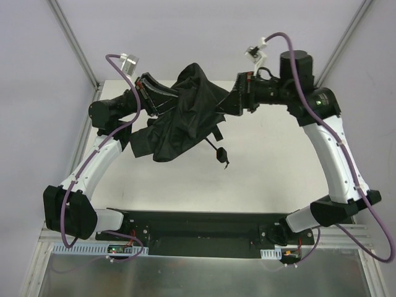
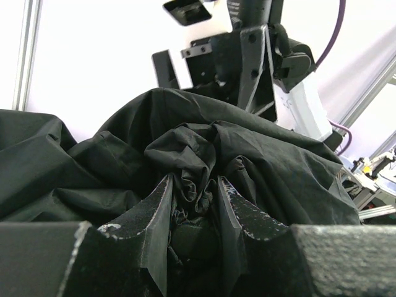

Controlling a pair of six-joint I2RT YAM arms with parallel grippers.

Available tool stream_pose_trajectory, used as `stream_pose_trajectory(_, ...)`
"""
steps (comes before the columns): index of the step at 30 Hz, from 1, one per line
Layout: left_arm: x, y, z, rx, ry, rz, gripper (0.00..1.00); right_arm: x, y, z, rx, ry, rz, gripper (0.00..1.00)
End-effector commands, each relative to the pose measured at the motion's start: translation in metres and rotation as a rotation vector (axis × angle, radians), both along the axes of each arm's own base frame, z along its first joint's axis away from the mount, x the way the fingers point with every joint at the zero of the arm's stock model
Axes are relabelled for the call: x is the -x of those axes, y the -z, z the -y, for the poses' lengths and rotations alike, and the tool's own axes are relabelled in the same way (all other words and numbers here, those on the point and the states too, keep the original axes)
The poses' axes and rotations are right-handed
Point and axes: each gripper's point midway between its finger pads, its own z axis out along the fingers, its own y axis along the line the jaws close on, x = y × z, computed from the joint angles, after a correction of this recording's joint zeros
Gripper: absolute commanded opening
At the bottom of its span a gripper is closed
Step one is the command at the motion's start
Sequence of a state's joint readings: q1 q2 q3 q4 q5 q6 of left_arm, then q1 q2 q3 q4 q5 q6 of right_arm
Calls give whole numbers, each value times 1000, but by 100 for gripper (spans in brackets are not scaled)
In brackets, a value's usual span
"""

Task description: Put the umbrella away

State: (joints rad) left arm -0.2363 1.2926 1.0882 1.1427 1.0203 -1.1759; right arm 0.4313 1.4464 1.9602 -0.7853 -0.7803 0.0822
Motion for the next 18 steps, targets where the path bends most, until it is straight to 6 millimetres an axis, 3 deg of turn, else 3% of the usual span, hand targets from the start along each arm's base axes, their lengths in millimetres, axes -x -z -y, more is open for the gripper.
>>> stream_pose_trajectory(1,28,-27,-2,36,29,131,0,4,9,-19,83,-45,83,88)
stream_pose_trajectory(6,33,-24,1,28,56,117,0,16,5,-33,99,-106,152,93)
stream_pose_trajectory(13,38,-21,6,9,95,96,0,11,5,-3,212,-22,246,99)
stream_pose_trajectory(18,42,-21,9,1,123,89,0,18,-6,-15,148,-65,258,97)
